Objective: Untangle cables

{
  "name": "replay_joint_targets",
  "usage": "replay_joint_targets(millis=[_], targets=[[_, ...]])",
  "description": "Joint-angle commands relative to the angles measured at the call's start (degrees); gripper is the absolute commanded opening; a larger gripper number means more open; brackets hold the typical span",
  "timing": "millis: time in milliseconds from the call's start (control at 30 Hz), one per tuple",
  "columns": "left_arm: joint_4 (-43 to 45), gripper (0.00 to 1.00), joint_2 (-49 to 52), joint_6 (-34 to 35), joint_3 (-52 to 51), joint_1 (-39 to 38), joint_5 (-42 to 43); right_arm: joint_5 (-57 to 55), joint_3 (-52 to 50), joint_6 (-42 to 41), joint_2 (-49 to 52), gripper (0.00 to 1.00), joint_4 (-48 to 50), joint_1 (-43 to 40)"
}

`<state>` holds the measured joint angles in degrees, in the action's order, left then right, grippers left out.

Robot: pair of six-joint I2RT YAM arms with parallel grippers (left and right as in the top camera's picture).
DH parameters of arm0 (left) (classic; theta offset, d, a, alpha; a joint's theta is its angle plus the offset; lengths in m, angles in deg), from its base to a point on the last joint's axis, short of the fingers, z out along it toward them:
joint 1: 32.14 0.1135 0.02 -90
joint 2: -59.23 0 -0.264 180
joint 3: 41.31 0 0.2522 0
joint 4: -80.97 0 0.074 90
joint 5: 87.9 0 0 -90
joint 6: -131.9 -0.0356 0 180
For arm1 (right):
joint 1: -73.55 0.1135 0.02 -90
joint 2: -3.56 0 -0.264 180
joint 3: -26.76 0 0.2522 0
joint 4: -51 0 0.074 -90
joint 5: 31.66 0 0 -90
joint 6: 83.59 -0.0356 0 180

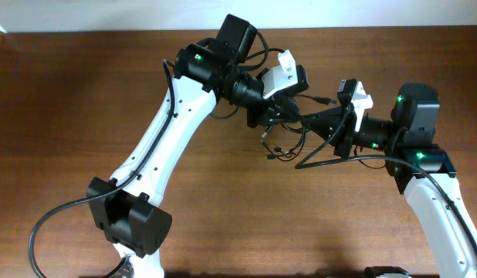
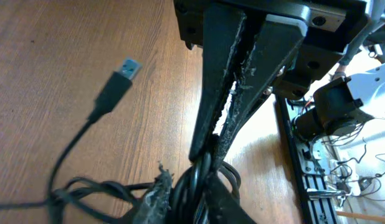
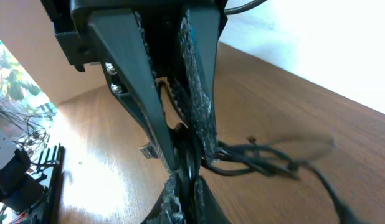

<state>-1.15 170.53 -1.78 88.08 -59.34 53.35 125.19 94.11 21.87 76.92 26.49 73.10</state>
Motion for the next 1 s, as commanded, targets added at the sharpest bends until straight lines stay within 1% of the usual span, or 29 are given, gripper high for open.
replay_joint_targets(millis=[0,67,300,367,433,467,500,667,733,867,967], targets=[[-0.31,0.10,-1.84,-0.09,0.76,0.46,1.53,-0.04,1.07,0.85,0.09,0.04,0.22,-0.28],[-0.31,0.00,-1.84,-0.09,0.76,0.52,1.53,-0.04,1.07,0.85,0.09,0.04,0.22,-0.28],[-0.04,0.00,-1.84,-0.11,0.76,0.52,1.42,-0.04,1.07,0.83,0.09,0.04,0.17,-0.28],[1.51,0.00,-1.84,0.20,0.76,1.90,1.42,-0.04,1.07,0.83,0.09,0.04,-0.20,-0.28],[2.99,0.00,-1.84,4.33,0.76,4.48,1.53,-0.04,1.07,0.83,0.09,0.04,-0.42,-0.26],[3.17,0.00,-1.84,5.14,0.76,5.22,1.53,-0.04,1.07,0.83,0.09,0.04,-0.42,-0.26],[3.17,0.00,-1.84,5.53,0.76,6.29,1.60,-0.04,1.07,0.83,0.09,0.04,-0.42,-0.28],[3.72,0.00,-1.84,5.55,0.76,6.67,1.70,-0.04,1.07,0.83,0.09,0.04,-0.48,-0.26],[5.84,0.00,-1.84,8.41,0.76,7.39,1.66,-0.04,1.07,0.83,0.09,0.04,-1.09,-0.28],[11.85,0.00,-1.84,18.08,0.76,10.62,1.66,-0.04,1.07,0.83,0.09,0.04,-1.75,-0.28],[13.92,0.00,-1.84,24.28,0.76,12.39,1.46,-0.04,1.07,0.83,0.09,0.04,-1.73,-0.28]])
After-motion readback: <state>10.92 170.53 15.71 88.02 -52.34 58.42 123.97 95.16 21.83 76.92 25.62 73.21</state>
